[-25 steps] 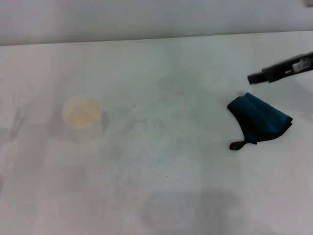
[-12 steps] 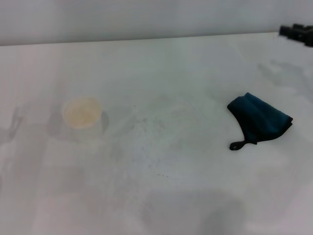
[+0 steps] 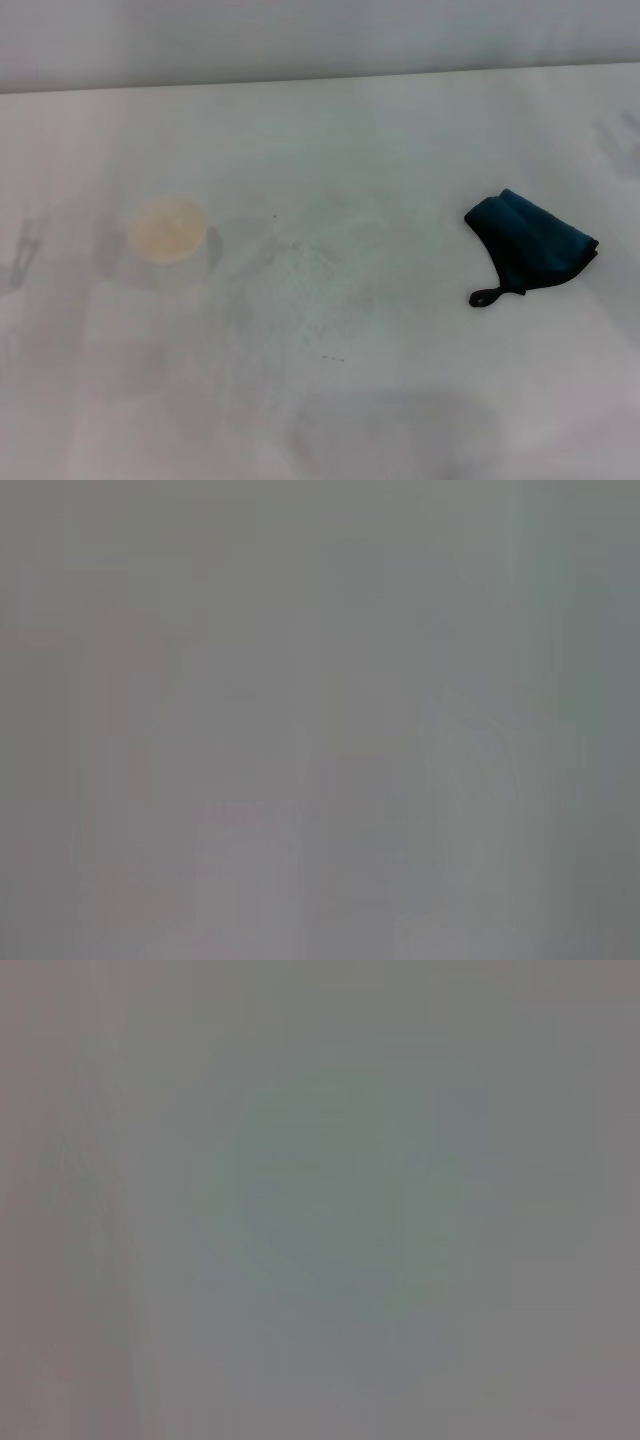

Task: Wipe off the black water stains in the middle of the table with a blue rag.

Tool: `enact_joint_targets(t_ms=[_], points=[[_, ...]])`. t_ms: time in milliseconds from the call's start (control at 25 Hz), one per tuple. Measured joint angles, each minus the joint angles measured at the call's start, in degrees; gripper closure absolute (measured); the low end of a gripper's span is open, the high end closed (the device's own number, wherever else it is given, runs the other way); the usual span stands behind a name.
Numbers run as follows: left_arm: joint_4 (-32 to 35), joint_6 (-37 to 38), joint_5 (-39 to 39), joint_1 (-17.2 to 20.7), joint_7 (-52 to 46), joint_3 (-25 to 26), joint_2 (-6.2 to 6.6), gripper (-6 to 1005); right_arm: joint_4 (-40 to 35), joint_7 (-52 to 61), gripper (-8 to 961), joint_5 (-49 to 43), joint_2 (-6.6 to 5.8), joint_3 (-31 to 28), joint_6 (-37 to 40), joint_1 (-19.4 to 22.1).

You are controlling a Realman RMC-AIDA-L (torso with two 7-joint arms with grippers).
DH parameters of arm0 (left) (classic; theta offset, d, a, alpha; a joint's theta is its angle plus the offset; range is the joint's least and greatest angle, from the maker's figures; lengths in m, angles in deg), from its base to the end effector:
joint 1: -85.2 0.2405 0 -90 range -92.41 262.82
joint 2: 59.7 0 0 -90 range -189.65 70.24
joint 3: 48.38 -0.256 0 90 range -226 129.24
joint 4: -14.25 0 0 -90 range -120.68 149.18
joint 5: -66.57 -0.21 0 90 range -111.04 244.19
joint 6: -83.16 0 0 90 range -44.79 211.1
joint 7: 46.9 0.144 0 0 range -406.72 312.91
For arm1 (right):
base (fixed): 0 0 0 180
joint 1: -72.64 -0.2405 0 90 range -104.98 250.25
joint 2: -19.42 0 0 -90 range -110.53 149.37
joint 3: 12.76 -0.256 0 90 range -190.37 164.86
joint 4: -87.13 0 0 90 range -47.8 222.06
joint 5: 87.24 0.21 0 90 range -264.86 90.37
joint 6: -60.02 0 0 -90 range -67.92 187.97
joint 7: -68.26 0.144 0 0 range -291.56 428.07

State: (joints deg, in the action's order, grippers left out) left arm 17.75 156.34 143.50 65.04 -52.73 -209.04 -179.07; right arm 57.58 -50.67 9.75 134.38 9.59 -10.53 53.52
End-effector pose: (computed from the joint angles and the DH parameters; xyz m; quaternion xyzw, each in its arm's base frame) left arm -0.3647 0.2852 -0.0068 -0.6931 -0.2208 -0.2496 0.6392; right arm 0.3778 0.3199 0.1135 -0.7166 0.2937 0.3330 0.5379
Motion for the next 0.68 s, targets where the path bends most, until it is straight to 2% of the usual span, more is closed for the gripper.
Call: enact_joint_targets(t_ms=[160, 400, 480, 680], points=[[0.33, -0.06, 0.43, 0.13, -0.03, 0.0, 0.0, 113, 8.9, -16.68, 455, 10.13, 0.02, -0.08, -2.62, 0.13], [1.46, -0.03, 1.24, 0.39, -0.07, 0.0, 0.12, 113, 17.61, -35.79, 455, 17.57, 0.09, -0.13, -3.92, -0.43], [1.48, -0.01, 1.28, 0.47, -0.07, 0.0, 0.1, 113, 19.75, -40.14, 455, 19.23, 0.14, -0.14, -3.79, -0.83], [1.57, -0.01, 1.55, 0.35, 0.25, 0.0, 0.03, 113, 21.42, -42.93, 455, 20.03, 0.21, -0.18, -2.16, -1.23]])
